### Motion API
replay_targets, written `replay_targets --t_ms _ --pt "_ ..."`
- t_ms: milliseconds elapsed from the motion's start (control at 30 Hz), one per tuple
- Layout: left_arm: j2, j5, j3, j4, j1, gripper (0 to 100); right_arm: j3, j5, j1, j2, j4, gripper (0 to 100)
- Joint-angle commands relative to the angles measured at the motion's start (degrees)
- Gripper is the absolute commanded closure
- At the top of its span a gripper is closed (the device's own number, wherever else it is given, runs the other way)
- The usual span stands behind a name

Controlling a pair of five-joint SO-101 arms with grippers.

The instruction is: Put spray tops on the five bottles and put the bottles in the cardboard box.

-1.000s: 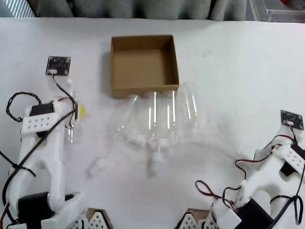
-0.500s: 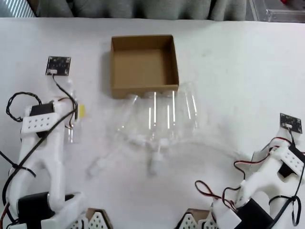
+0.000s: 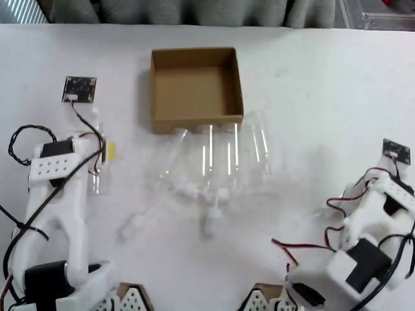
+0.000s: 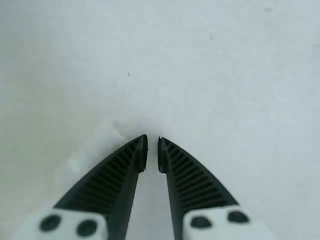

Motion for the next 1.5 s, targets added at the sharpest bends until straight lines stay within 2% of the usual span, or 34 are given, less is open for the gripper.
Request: replay_targets --t_ms 0,333,467,633,833,933,1233,1467 --pt "-2.8 0.2 -0.6 -1.1 -0.6 98 -9.0 -2.8 -2.3 3.1 2.5 98.2" --pt "-2.8 0.2 -0.6 -1.1 -0.6 98 -23.6 -6.0 -10.1 6.5 19.3 98.2" --pt "-2.8 0.2 -0.6 -1.1 -0.6 98 -25.0 -6.1 -9.7 2.0 26.1 98.2" --pt "-2.8 0.2 -0.6 -1.1 -0.6 98 -19.3 -5.5 -7.7 -10.2 30.8 98.2" --pt "-2.8 0.2 -0.6 -1.1 -0.6 98 -5.0 -5.0 -6.3 -26.9 29.8 95.7" --pt "-2.8 0.2 -0.6 -1.1 -0.6 98 -0.1 -9.9 -6.5 -30.2 27.4 90.0" --pt "-2.9 0.2 -0.2 -1.1 -0.5 98 3.7 -20.1 -6.5 -29.7 21.2 89.1" --pt "-2.9 0.1 -0.4 -1.1 -0.3 98 3.5 -21.8 -6.6 -20.6 15.3 89.3"
